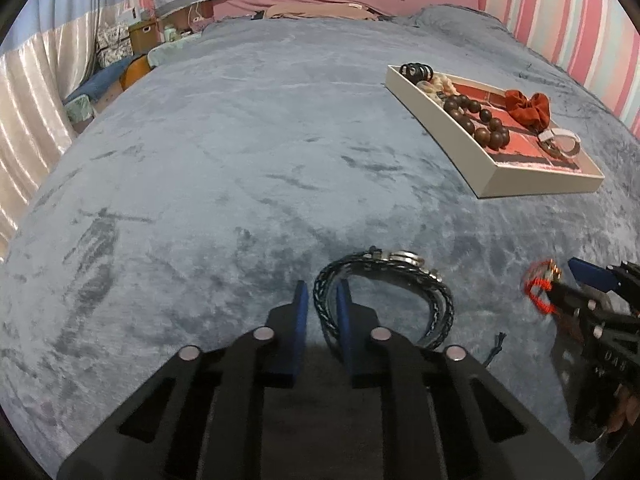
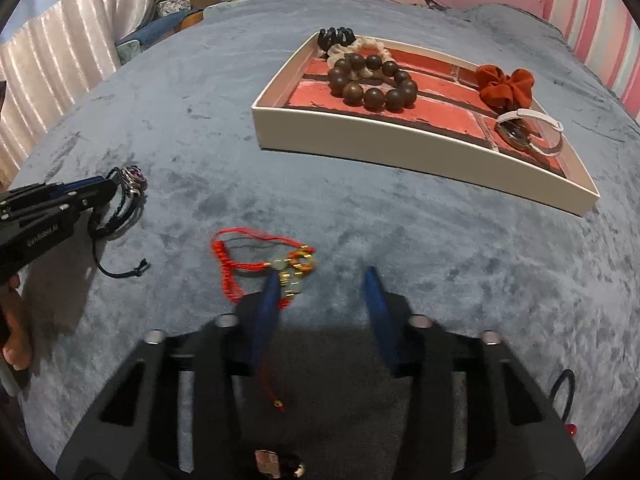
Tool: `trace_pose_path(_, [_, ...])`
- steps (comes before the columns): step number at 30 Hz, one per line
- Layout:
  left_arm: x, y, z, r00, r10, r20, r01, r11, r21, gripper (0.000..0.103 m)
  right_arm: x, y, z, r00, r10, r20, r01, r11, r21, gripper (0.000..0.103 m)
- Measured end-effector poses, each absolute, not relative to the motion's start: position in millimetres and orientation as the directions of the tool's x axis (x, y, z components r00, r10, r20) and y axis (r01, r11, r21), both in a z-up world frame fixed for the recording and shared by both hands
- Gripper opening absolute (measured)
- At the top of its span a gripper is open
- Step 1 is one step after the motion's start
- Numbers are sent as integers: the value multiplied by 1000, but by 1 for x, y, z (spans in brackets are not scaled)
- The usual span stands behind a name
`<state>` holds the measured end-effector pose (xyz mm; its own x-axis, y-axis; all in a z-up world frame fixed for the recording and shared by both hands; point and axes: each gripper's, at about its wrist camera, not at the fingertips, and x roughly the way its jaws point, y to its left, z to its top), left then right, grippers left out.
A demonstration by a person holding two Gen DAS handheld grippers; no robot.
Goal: Organize jewelry
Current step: 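Grasp the black leather bracelet with the left tool while the right grasps the red string charm, then carry leather bracelet and red charm into the tray and open both tools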
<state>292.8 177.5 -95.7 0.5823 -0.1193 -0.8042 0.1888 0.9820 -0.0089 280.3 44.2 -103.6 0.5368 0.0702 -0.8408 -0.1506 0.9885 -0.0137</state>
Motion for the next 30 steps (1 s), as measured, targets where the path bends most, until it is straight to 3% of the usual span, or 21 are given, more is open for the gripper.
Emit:
trace_pose_path(2, [292, 176, -96, 585, -118, -802, 192, 981, -4, 10, 282, 42, -103, 531, 89, -843, -157, 988, 5, 12])
trace_pose_path(3, [292, 176, -95, 585, -119, -802, 191, 982, -6, 10, 282, 40, -103, 529, 99, -843, -158, 987, 17, 10])
trace_pose_path(19, [288, 136, -45, 647, -151, -748, 215, 977, -11, 7, 286, -3, -58, 610, 211, -764, -201, 974, 108, 8])
trace_pose_path(30, [318, 59, 3, 676, -223, -702, 260, 964, -55, 7, 311, -71, -1, 707, 145, -692, -133, 989, 72, 8])
